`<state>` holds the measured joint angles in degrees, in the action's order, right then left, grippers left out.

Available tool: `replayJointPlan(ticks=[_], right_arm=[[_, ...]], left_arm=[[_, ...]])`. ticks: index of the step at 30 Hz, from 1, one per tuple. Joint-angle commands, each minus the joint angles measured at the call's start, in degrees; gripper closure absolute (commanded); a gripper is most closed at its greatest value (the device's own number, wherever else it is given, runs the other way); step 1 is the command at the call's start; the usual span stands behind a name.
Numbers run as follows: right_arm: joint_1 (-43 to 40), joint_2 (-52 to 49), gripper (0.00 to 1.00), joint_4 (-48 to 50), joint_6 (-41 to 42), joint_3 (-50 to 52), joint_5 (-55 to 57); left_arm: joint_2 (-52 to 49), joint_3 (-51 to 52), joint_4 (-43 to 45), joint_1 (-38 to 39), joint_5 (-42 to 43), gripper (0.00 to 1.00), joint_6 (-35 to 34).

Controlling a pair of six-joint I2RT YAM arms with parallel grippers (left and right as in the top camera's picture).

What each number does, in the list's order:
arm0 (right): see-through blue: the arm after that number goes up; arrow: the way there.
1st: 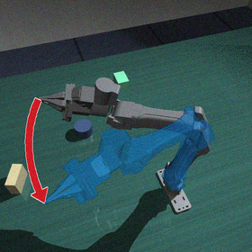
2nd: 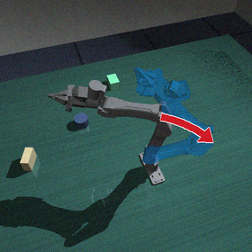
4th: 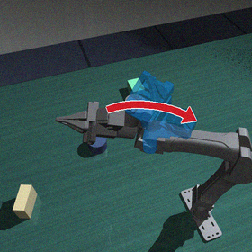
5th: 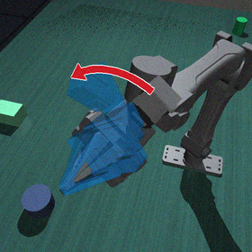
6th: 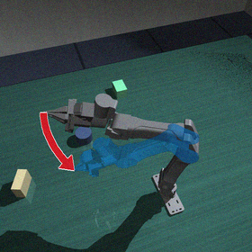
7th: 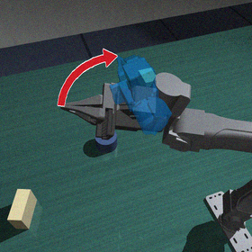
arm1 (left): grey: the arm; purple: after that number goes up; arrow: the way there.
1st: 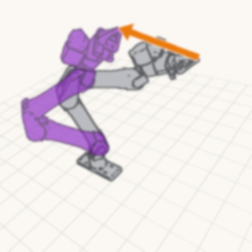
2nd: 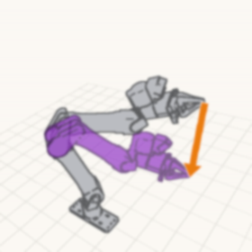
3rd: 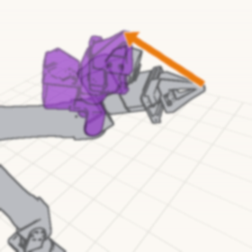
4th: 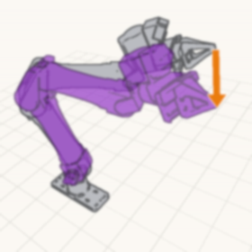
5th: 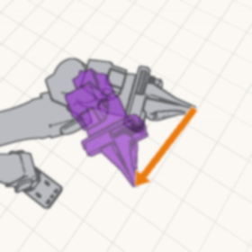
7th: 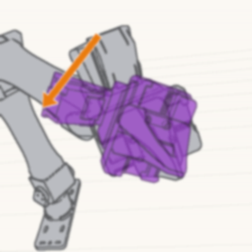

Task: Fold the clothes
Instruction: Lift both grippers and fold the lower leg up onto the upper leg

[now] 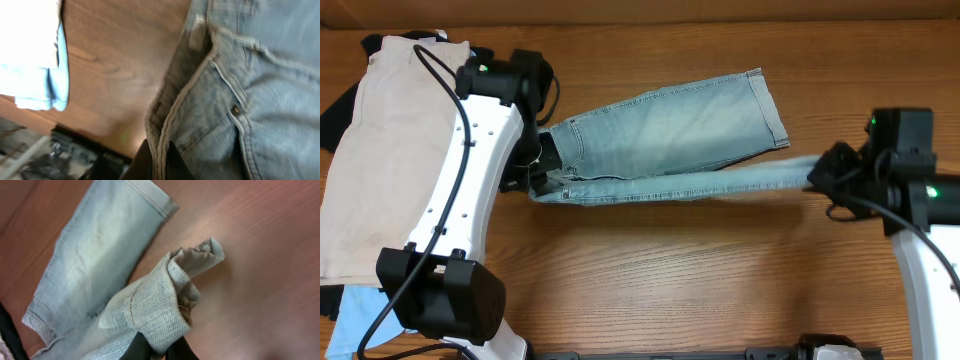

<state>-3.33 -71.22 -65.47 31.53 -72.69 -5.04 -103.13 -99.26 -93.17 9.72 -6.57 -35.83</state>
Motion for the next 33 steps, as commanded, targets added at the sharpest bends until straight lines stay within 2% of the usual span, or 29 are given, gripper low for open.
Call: replayJointPlan(ticks=[1,8,16,23,29,30,32,33], right_arm=[[-0.87,-4.7,0.96,4.0,-2.01,-1.49,3.54],[-0.85,-16.24,0.96,16.59,-2.01,-1.49,3.26],[-0.46,-24.26,0.96,29.81,-3.54,-1.49,1.73],[2.16,-29.83,0.96,38.12,-4.0,-1.49,0.44],[3.87,-31.17,0.96,47.69,-4.59,-1.46,0.5],[3.98,-31.47,0.82,52.0,-4.55,-1.46,0.44],[4.09,-31.93,0.0,57.68,-4.59,-1.46,0.46],[4.09,-32.06,0.0,59.39,-4.59,-1.46,0.48]], left_arm=[[1.79,3.32,5.22,-0.59,-10.51,0.96,-9.2],[1.73,8.81,25.49,-0.68,-10.56,0.96,-9.2],[1.25,9.14,42.95,-0.72,-10.6,0.96,-9.16],[1.22,9.14,48.78,-0.7,-10.86,0.96,-9.18],[-0.13,9.14,54.14,-0.76,-16.79,0.96,-9.2],[-1.51,9.14,57.51,-0.76,-17.59,0.78,-9.16],[-3.32,9.14,62.38,-0.81,-18.21,0.27,-8.63],[-4.28,9.14,65.22,-0.94,-18.25,0.0,-6.86]])
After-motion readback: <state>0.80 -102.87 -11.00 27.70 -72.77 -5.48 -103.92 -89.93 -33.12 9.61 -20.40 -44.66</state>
